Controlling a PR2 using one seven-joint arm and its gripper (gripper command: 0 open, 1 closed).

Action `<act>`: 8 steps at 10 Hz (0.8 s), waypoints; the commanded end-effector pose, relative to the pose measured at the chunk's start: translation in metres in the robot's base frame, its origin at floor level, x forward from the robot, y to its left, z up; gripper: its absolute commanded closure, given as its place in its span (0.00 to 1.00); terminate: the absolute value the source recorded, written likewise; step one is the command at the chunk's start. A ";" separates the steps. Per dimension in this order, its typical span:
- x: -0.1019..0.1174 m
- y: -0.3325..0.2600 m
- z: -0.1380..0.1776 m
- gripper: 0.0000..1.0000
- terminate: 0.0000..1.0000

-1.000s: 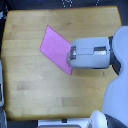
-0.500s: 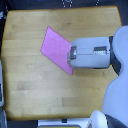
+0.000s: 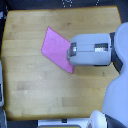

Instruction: Folding a cloth

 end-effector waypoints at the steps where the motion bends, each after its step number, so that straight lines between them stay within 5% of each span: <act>1: 0.038 0.075 0.068 1.00 0.00; 3: 0.039 0.105 0.085 1.00 0.00; 8: 0.067 0.203 0.066 1.00 0.00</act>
